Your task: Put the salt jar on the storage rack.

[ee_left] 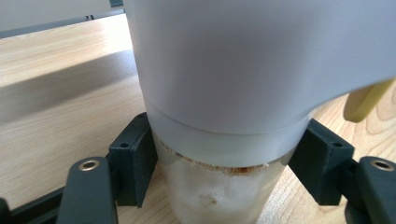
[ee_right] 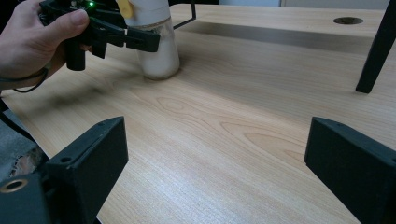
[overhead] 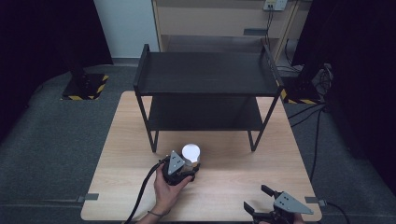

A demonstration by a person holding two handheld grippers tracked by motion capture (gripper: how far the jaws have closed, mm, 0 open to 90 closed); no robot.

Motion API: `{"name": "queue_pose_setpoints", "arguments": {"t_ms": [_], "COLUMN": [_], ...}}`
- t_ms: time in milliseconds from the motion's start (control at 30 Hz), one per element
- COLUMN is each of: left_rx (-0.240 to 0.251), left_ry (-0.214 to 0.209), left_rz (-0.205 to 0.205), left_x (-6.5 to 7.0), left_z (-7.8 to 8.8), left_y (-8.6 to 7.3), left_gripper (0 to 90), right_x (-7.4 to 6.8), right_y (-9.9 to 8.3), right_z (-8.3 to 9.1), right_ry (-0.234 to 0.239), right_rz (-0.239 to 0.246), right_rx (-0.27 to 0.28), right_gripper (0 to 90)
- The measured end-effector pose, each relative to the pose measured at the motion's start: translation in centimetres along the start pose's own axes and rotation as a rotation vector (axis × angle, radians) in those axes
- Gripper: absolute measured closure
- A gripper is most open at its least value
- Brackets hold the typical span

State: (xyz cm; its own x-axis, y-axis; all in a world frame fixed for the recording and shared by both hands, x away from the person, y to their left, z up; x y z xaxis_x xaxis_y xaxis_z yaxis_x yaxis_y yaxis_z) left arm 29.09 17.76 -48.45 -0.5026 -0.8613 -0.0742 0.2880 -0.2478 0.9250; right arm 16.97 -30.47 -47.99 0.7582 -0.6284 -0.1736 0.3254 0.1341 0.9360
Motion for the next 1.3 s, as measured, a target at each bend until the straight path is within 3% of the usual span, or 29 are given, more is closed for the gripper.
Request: {"name": "queue_pose_setpoints", "arguments": {"t_ms": [367,567,700,967,1067,1300], "left_rx": [-0.04,-0.011,0.013,0.047,0.056,0.083], "left_ry": [0.008,0.001,-0.016,-0.055,-0.051,-0.043], "left_rz": [0.003,-0.004,-0.042,-0.043,-0.078,-0.082], "left_x": [-0.1,0.0,0.2,0.7,0.9,0.5], "left_z": [0.2,0.7,1.2,1.5,1.6,0.9], "left_y": [0.9,1.9,3.9,8.0,9.5,12.4], "left_gripper": [30.1,30.1,30.1,30.1,30.1,30.1], "right_x": [0.0,0.1,0.2,0.1,0.1,0.0], "right_y": [0.0,-0.1,-0.2,-0.1,-0.1,-0.1], "right_z": [-0.1,0.0,0.0,0.1,0.2,0.2], "right_ry": [-0.004,-0.007,-0.005,-0.01,-0.01,-0.007], "right_rz": [-0.004,-0.007,-0.016,-0.011,-0.01,-0.008], "right_rx": [0.002,0.002,0.008,0.012,0.015,0.017], "right_gripper": [6.6,6.6,6.6,6.6,6.6,6.6]}}
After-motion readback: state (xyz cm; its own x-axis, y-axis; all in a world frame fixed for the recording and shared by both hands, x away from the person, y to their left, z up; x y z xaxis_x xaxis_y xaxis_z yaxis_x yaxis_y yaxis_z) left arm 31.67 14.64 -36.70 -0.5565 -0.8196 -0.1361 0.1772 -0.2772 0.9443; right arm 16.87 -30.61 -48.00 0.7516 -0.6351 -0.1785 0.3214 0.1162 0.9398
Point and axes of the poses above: each handheld gripper's, and its own axes: z roughly backward along the jaws, y roughly out of its top, x roughly to its right, the point moved 4 cm from there along -z, roughly forward along the jaws, and after that the axes turned 11 degrees about y, right-handed, at the moved point
